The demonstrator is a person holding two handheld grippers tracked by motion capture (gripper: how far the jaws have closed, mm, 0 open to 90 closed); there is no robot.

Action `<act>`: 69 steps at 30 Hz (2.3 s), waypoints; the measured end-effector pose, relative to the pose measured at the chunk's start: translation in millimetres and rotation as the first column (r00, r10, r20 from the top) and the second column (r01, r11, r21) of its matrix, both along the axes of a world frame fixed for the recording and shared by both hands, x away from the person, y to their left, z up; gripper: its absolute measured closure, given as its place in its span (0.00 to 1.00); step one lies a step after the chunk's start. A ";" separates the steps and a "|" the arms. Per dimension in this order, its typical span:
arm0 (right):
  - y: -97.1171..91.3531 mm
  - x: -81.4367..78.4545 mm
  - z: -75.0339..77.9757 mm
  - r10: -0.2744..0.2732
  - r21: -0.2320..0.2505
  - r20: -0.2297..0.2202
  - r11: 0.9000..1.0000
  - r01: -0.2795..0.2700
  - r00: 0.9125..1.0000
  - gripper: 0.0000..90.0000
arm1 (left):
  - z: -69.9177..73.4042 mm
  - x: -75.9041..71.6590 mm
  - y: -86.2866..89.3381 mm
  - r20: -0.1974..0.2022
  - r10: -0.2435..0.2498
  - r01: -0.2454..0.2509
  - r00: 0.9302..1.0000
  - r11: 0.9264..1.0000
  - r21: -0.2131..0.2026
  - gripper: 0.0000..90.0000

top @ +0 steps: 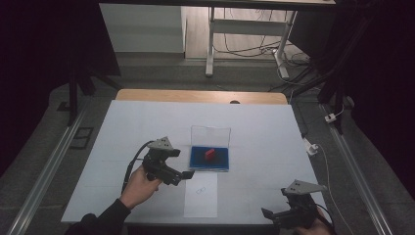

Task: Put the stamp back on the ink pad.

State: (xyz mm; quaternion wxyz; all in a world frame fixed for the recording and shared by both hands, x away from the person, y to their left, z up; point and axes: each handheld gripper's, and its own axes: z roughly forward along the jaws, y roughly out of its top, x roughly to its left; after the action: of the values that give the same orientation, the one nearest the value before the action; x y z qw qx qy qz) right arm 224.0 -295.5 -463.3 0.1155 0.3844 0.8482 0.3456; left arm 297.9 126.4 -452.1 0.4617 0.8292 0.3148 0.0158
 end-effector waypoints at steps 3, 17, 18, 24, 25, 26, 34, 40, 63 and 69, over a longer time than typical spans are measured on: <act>0.0 0.1 0.1 0.000 0.000 -0.001 1.000 0.000 1.000 0.02 | 0.3 -6.7 6.7 0.001 0.009 -0.009 1.000 1.000 -0.002 0.00; -1.4 0.6 0.4 -0.006 0.019 0.000 1.000 0.006 1.000 0.00 | -2.3 -41.8 44.4 -0.009 0.086 -0.087 0.996 0.996 -0.029 0.00; -1.2 0.6 0.4 -0.006 0.020 0.000 1.000 0.006 1.000 0.00 | -2.6 -44.6 46.8 -0.010 0.091 -0.091 0.996 0.995 -0.026 0.00; -1.0 1.0 0.4 -0.004 0.020 0.000 1.000 0.004 1.000 0.00 | -3.7 -60.9 63.1 -0.011 0.138 -0.138 0.990 0.990 -0.029 0.00; -1.0 1.1 0.4 -0.003 0.018 0.001 1.000 0.003 1.000 0.00 | -4.0 -63.3 66.1 -0.011 0.145 -0.146 0.989 0.989 -0.031 0.00; -1.0 1.2 0.3 -0.003 0.018 0.000 1.000 0.003 1.000 0.00 | -4.1 -65.7 69.2 -0.011 0.154 -0.154 0.988 0.988 -0.030 0.00; -0.8 1.3 0.3 -0.003 0.018 0.000 1.000 0.003 1.000 0.00 | -7.1 -81.1 92.2 -0.019 0.209 -0.209 0.978 0.977 -0.031 0.00; -1.0 1.1 0.3 -0.003 0.018 0.000 1.000 0.003 1.000 0.00 | -9.1 -90.8 109.5 -0.025 0.255 -0.256 0.967 0.966 -0.025 0.00; -1.3 1.1 0.5 -0.010 0.024 -0.002 1.000 0.011 1.000 0.00 | -22.9 -123.7 141.0 -0.027 0.370 -0.367 0.929 0.928 0.069 0.00; -1.2 0.7 0.5 -0.009 0.022 0.002 1.000 0.009 1.000 0.00 | -23.1 -128.7 142.2 -0.025 0.387 -0.382 0.922 0.917 0.115 0.00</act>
State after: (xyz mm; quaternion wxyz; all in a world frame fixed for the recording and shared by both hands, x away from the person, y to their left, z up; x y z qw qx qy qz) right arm 224.7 -296.7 -462.7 0.1136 0.3891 0.8425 0.3548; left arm 169.3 268.7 -475.2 0.3965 0.7751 0.4809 0.1038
